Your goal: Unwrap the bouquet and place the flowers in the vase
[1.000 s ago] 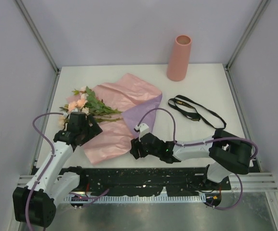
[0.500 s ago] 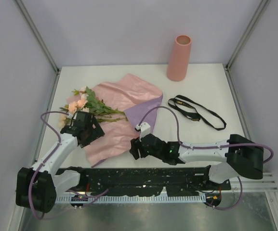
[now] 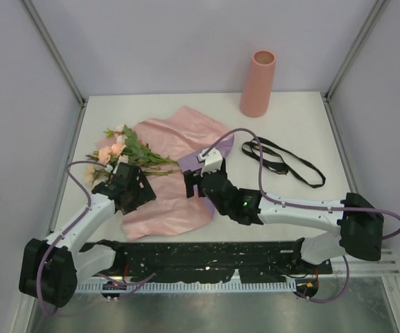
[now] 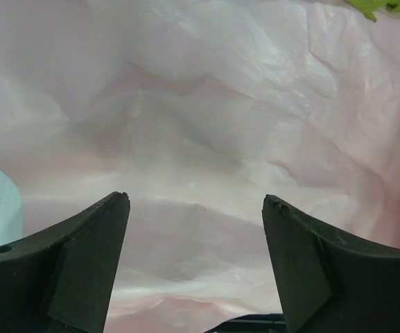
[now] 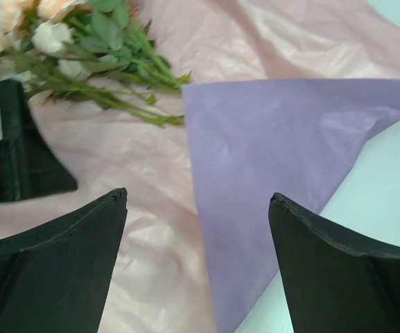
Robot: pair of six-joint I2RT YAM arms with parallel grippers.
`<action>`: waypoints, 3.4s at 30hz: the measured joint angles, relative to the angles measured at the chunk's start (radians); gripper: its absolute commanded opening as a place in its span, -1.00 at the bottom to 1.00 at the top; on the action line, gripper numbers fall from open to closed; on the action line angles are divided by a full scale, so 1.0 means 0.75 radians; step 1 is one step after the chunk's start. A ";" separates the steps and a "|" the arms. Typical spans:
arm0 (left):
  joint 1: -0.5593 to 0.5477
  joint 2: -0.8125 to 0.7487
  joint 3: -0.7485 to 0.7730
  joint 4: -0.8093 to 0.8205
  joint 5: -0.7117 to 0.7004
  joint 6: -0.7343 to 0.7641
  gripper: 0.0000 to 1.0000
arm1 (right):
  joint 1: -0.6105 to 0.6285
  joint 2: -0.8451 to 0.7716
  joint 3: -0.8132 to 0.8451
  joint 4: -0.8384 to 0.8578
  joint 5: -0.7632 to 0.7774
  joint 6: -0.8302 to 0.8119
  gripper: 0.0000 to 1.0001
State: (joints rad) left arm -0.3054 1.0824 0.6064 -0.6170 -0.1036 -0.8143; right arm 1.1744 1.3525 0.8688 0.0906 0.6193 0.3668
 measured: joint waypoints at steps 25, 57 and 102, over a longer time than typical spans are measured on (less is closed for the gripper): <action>-0.044 0.105 -0.055 -0.011 -0.011 -0.124 0.70 | -0.056 0.783 0.507 -0.099 0.421 -0.252 -0.35; -0.046 0.224 0.095 -0.114 -0.197 -0.120 0.70 | -0.471 -0.278 -0.642 -0.056 0.223 0.141 -0.41; -0.538 0.098 0.040 0.129 -0.073 -0.093 0.60 | -0.523 -0.106 -0.154 -0.045 -0.558 0.363 -0.12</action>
State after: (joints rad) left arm -0.7090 1.1561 0.6361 -0.5205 -0.1581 -0.8841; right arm 0.7822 1.2728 0.7532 0.0566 0.2005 0.6392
